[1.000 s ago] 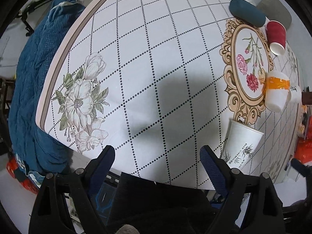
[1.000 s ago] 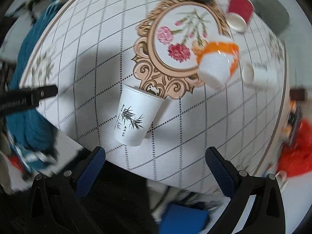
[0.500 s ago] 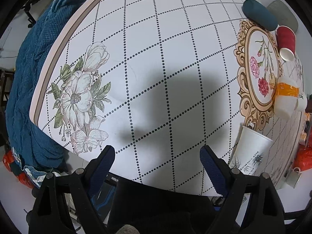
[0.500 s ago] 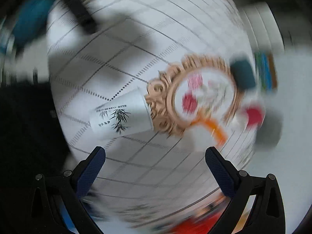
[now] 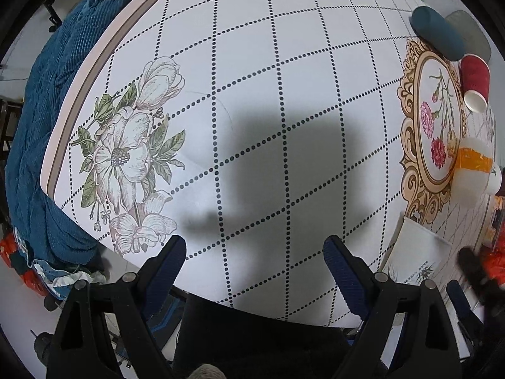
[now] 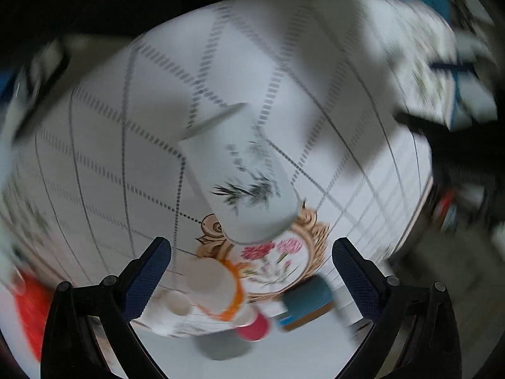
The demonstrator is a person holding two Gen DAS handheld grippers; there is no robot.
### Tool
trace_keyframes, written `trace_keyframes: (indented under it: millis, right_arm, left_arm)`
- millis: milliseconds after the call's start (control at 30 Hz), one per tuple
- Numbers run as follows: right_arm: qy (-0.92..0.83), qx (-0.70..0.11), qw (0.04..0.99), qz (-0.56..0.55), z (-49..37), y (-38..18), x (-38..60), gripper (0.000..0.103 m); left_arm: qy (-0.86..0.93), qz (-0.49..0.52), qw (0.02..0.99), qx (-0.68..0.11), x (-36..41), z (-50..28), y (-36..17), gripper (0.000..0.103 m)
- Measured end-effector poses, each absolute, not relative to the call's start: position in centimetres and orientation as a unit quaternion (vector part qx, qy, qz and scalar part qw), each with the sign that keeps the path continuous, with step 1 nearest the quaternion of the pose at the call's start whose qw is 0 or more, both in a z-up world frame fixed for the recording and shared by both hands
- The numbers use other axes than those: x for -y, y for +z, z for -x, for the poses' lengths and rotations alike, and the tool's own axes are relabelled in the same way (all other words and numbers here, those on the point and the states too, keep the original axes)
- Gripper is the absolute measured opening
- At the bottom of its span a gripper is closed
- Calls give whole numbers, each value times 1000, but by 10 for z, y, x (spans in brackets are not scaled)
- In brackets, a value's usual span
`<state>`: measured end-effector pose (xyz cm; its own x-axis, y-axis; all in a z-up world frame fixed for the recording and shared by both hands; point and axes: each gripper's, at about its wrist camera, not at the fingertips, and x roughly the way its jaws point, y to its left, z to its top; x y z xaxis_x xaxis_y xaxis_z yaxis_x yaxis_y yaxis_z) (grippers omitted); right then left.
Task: Flip cup upside down
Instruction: 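Grasp the lying white cup with the right gripper, base upward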
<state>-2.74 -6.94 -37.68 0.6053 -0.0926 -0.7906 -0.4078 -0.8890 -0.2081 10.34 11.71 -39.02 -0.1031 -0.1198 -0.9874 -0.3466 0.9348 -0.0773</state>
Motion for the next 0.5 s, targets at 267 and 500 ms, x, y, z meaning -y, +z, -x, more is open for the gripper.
trace_keyframes:
  millis: [267, 500]
  right_arm:
    - [456, -69, 82, 883, 32, -395, 75, 102]
    - [477, -61, 49, 876, 30, -407, 71, 100]
  left_arm:
    - [84, 161, 650, -738, -131, -109, -402, 89]
    - [81, 155, 645, -744, -129, -106, -416, 89]
